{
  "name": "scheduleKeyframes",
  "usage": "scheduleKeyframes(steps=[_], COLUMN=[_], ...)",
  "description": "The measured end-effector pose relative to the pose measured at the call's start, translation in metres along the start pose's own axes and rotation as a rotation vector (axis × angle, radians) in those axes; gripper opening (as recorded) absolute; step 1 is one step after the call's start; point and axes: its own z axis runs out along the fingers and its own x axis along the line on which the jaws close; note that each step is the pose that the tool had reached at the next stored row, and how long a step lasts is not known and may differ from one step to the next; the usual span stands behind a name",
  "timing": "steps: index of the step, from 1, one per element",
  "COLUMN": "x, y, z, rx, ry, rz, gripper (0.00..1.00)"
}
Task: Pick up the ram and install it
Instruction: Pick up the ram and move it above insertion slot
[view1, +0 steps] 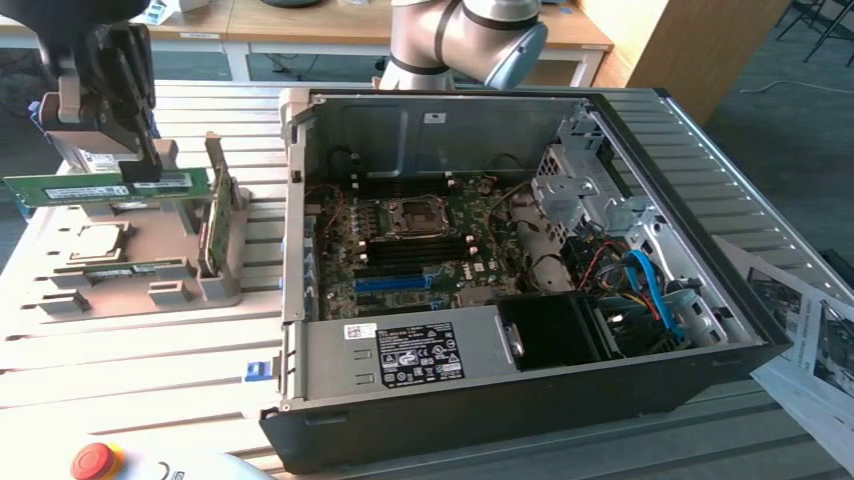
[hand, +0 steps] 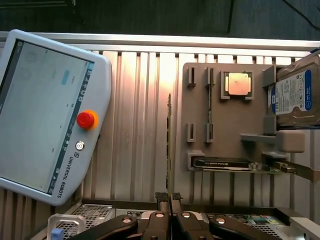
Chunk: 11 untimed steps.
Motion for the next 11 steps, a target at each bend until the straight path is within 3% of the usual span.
scheduleKeyframes(steps=[11], x=[0.006], y=[-0.0168], z=[-0.0006], rx=[0.0000], ry=[0.0000], rz=[0.000], gripper=[0.12])
